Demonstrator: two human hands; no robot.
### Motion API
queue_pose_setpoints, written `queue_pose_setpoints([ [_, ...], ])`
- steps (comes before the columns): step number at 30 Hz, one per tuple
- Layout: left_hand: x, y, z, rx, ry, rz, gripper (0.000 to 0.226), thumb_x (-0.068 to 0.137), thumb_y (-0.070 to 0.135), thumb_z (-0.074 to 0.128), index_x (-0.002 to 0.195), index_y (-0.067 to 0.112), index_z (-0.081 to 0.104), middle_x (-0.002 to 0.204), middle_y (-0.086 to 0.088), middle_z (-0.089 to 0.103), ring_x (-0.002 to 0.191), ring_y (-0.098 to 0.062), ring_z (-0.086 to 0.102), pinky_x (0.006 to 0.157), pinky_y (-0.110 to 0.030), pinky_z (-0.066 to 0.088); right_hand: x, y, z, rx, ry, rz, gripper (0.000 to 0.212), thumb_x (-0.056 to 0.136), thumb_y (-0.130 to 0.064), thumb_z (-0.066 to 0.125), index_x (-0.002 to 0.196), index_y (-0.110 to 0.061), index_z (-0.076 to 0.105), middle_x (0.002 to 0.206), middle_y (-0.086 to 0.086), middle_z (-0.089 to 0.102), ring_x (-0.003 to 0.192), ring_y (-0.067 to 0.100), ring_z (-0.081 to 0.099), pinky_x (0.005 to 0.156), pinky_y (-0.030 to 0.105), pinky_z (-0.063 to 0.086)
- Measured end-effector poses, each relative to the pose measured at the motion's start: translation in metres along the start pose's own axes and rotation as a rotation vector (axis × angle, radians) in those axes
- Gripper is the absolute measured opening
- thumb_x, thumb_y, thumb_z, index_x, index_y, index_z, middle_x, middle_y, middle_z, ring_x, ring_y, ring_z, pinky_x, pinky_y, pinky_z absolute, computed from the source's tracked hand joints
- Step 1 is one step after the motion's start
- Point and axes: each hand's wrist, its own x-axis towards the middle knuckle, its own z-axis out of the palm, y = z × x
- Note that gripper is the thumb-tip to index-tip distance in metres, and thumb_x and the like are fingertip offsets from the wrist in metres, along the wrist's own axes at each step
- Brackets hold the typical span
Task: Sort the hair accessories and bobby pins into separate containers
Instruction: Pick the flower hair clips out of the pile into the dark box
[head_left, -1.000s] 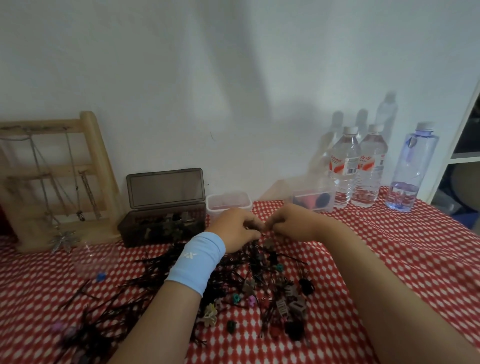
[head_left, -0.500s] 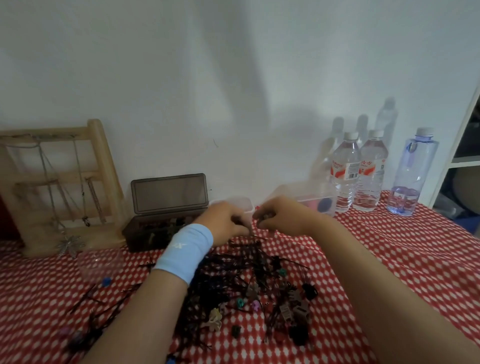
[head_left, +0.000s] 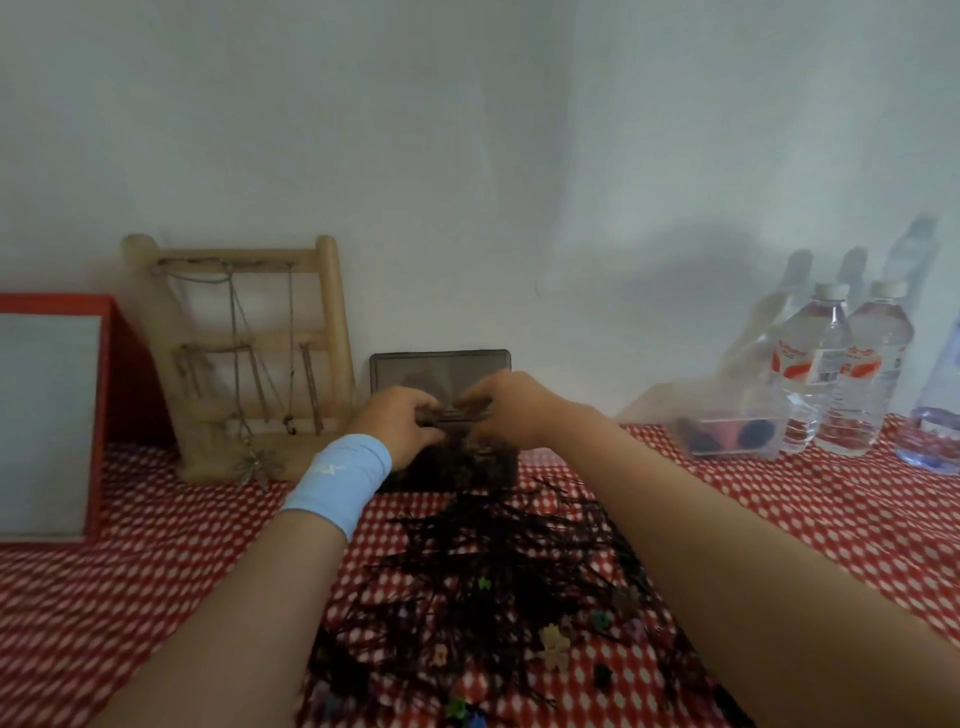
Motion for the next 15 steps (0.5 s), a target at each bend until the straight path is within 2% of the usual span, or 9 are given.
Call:
queue_pose_setpoints([
  [2, -0.002, -0.002, -0.001, -0.037, -0.002, 0.013, 0.036, 0.083, 0.018, 0.074, 0.118, 0.022, 0.07, 0.111, 0.002, 0.072, 0.099, -0.015, 0.064, 0.09, -0.026, 0.047, -0.005, 0.006, -0.001, 0.064, 0.026, 0.019, 0.048, 0.087, -0.016, 0.075, 0.134, -0.019, 0.065, 0.128, 0.002, 0.068, 0.117, 0.017, 0.062, 0.097, 0.022, 0.043],
  [4, -0.005, 0.001, 0.0, -0.078, 0.02, 0.025, 0.041, 0.083, 0.018, 0.075, 0.122, 0.024, 0.067, 0.115, 0.003, 0.07, 0.104, -0.016, 0.064, 0.098, -0.031, 0.048, -0.012, 0.014, -0.007, 0.086, 0.057, 0.018, 0.041, 0.089, -0.014, 0.073, 0.13, -0.018, 0.067, 0.126, 0.001, 0.069, 0.108, 0.013, 0.065, 0.091, 0.017, 0.044],
  [7, -0.012, 0.021, 0.004, -0.109, 0.054, 0.071, 0.036, 0.086, 0.019, 0.073, 0.121, 0.024, 0.067, 0.115, 0.008, 0.069, 0.093, -0.008, 0.058, 0.092, -0.023, 0.045, -0.032, 0.027, -0.02, 0.117, 0.05, 0.027, 0.025, 0.092, -0.011, 0.07, 0.116, -0.017, 0.075, 0.112, 0.0, 0.073, 0.07, -0.005, 0.063, 0.06, 0.007, 0.046],
  [9, -0.019, 0.044, 0.01, -0.144, 0.055, 0.13, 0.032, 0.087, 0.017, 0.071, 0.118, 0.022, 0.069, 0.109, 0.01, 0.068, 0.088, -0.002, 0.056, 0.087, -0.017, 0.04, -0.053, 0.034, -0.032, 0.134, 0.047, 0.05, 0.02, 0.092, -0.009, 0.069, 0.11, -0.016, 0.077, 0.104, -0.002, 0.072, 0.057, -0.012, 0.06, 0.051, 0.006, 0.043],
  [10, -0.022, 0.057, 0.014, -0.16, 0.032, 0.162, 0.029, 0.088, 0.017, 0.07, 0.116, 0.022, 0.07, 0.106, 0.011, 0.068, 0.086, 0.0, 0.056, 0.086, -0.015, 0.041, -0.065, 0.038, -0.038, 0.131, 0.036, 0.067, 0.02, 0.092, -0.009, 0.069, 0.108, -0.017, 0.077, 0.102, -0.003, 0.072, 0.057, -0.014, 0.059, 0.051, 0.005, 0.042],
  [12, -0.031, 0.083, 0.024, -0.168, -0.06, 0.216, 0.023, 0.088, 0.019, 0.07, 0.11, 0.024, 0.072, 0.102, 0.012, 0.069, 0.087, 0.0, 0.059, 0.088, -0.019, 0.046, -0.088, 0.044, -0.048, 0.117, 0.004, 0.115, 0.018, 0.09, -0.009, 0.071, 0.101, -0.021, 0.079, 0.099, -0.006, 0.073, 0.07, -0.008, 0.064, 0.057, 0.005, 0.042],
  [15, -0.041, 0.118, 0.044, -0.123, -0.225, 0.281, 0.015, 0.088, 0.022, 0.069, 0.103, 0.024, 0.073, 0.098, 0.01, 0.068, 0.091, -0.007, 0.061, 0.088, -0.023, 0.047, -0.122, 0.055, -0.055, 0.05, -0.106, 0.231, 0.016, 0.086, -0.013, 0.072, 0.09, -0.027, 0.08, 0.09, -0.011, 0.074, 0.085, 0.007, 0.067, 0.066, 0.017, 0.045],
])
